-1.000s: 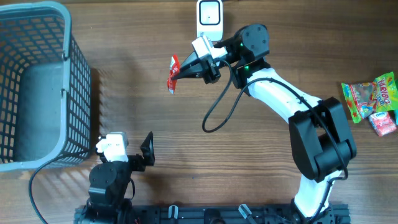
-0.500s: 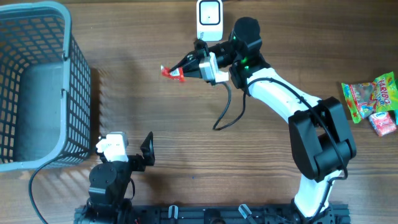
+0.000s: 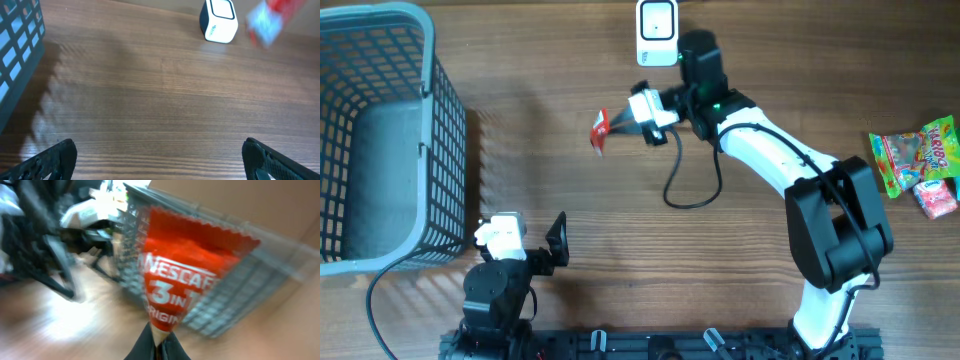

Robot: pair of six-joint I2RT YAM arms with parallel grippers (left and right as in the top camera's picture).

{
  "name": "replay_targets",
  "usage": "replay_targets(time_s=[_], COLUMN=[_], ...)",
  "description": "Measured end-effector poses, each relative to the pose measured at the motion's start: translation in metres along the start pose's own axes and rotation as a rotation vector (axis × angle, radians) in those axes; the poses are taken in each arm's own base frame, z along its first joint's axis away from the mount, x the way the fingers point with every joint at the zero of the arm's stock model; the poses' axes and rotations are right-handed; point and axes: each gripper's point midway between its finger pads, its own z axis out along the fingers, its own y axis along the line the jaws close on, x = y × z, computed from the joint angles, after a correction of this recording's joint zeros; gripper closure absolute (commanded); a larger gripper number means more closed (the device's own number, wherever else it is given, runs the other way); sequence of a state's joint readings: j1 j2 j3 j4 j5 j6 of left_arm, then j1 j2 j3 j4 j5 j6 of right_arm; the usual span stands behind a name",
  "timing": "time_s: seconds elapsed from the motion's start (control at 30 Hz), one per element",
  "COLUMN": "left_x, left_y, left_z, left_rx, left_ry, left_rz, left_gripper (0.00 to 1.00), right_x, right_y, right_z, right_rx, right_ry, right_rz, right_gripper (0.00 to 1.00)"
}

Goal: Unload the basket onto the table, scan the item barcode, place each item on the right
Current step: 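Hold the Nescafe stick in front of the white scanner, then carry the Nescafe stick to the right edge and release it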

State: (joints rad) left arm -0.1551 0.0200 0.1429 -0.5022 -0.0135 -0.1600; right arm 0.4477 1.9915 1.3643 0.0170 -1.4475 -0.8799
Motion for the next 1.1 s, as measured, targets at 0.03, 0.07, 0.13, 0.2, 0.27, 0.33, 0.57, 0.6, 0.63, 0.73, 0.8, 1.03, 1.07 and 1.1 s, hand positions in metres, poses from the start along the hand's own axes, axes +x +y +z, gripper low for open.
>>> replay_targets(time_s=[0.03,0.07,0.13,0.2,0.27,0.33,0.57,0.6,0.63,0.73,0.8,1.03,1.07,1.1], left_x=[0.000,0.000,0.000,0.000,0.000,0.000,0.000,0.000,0.000,0.000,0.000,0.000,0.000,0.000], left_y=[0.000,0.000,0.000,0.000,0.000,0.000,0.000,0.000,0.000,0.000,0.000,0.000,0.000,0.000], left_z=[0.000,0.000,0.000,0.000,0.000,0.000,0.000,0.000,0.000,0.000,0.000,0.000,0.000,0.000], left_rx=[0.000,0.000,0.000,0.000,0.000,0.000,0.000,0.000,0.000,0.000,0.000,0.000,0.000,0.000], left_ry=[0.000,0.000,0.000,0.000,0.000,0.000,0.000,0.001,0.000,0.000,0.000,0.000,0.000,0.000], left_rz=[0.000,0.000,0.000,0.000,0.000,0.001,0.000,0.000,0.000,0.000,0.000,0.000,0.000,0.000], left_gripper=[0.00,0.00,0.00,0.00,0.00,0.00,0.00,0.00,0.00,0.00,0.00,0.00,0.00,0.00], right_x=[0.010,0.015,0.021,0.025,0.036,0.062,0.081,0.078,0.077,0.090,0.109,0.196,0.196,0.195], right_y=[0.013,0.022,0.036,0.040,0.029,0.006,-0.126,-0.143,-0.157,-0.203,-0.223,-0.205,-0.204,-0.204], right_z=[0.000,-0.001,-0.001,-0.001,-0.001,-0.007,-0.139,-0.152,-0.160,-0.163,-0.158,-0.133,-0.125,-0.121], right_rx=[-0.013,-0.022,-0.030,-0.021,0.057,0.272,1.067,1.113,1.149,1.229,1.239,1.273,1.264,1.256], right_ry=[0.014,0.023,0.045,0.061,0.101,0.161,-0.256,-0.312,-0.342,-0.396,-0.441,-0.469,-0.460,-0.457], right_rz=[0.196,0.360,0.749,0.999,1.220,1.448,1.700,1.699,1.704,1.785,1.851,2.121,2.124,2.121], right_gripper=[0.96,0.96,0.96,0.96,0.96,0.95,0.95,0.95,0.95,0.95,0.95,0.95,0.95,0.95])
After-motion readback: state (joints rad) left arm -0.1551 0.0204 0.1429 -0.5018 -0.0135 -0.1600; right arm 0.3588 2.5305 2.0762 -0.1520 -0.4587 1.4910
